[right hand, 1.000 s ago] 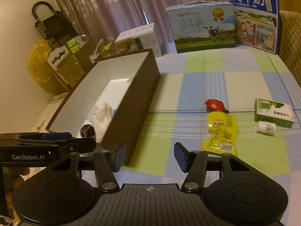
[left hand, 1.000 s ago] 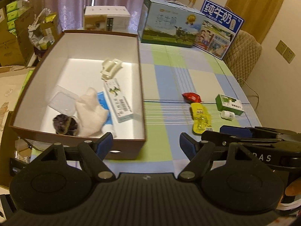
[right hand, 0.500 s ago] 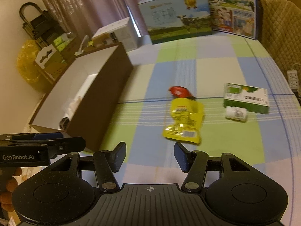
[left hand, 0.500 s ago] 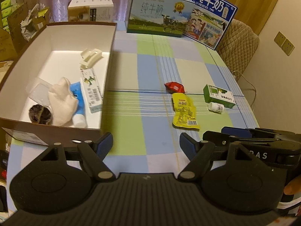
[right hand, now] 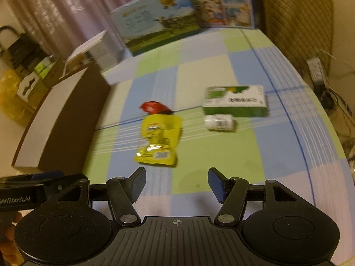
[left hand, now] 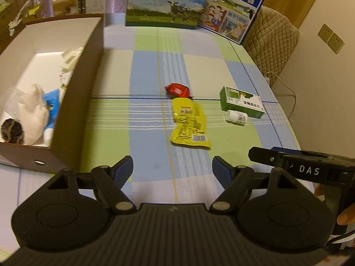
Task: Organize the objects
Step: 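Withdraw both tools from the box toward the yellow packet and pill bottle, then move the left tool over the yellow snack packet while the right tool approaches the white pill bottle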
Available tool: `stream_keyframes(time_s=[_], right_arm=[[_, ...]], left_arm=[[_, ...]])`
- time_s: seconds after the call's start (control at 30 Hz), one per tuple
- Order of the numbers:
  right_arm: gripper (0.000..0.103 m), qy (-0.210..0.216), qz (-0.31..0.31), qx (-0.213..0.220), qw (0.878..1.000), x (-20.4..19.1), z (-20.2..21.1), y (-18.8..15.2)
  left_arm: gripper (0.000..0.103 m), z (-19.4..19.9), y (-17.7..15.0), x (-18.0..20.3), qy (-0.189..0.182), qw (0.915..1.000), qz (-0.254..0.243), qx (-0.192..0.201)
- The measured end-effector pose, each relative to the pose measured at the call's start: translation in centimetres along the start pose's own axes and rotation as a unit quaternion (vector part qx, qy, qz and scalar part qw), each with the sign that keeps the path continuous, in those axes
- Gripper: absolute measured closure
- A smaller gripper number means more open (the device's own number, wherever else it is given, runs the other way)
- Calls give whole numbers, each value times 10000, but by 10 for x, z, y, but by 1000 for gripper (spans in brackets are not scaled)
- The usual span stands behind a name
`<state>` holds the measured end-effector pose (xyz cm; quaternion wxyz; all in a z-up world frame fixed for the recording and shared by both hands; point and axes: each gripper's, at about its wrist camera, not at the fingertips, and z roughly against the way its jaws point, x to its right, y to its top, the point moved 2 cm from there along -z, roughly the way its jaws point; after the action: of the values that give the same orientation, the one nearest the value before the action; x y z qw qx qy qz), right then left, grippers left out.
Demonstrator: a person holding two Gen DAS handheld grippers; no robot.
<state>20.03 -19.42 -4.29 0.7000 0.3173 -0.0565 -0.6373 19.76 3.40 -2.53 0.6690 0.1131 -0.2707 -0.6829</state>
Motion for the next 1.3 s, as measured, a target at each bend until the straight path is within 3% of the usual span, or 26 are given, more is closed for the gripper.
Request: stream_keyframes(time_s=[0.4,0.77,1.3], right_arm=[[43,-207,-146,-95,9996,34,-14,-1],[43,-394,-55,52,9992,49,-35,8],[43,-669,-170,-82,9976,70,-66,21]], left_arm=[[22,-44,9,26,4,9998,-167,-136],[19,-81,18,33,35,9993,-362,-24],[16,-147,41,40,94,9960,-863,-228]])
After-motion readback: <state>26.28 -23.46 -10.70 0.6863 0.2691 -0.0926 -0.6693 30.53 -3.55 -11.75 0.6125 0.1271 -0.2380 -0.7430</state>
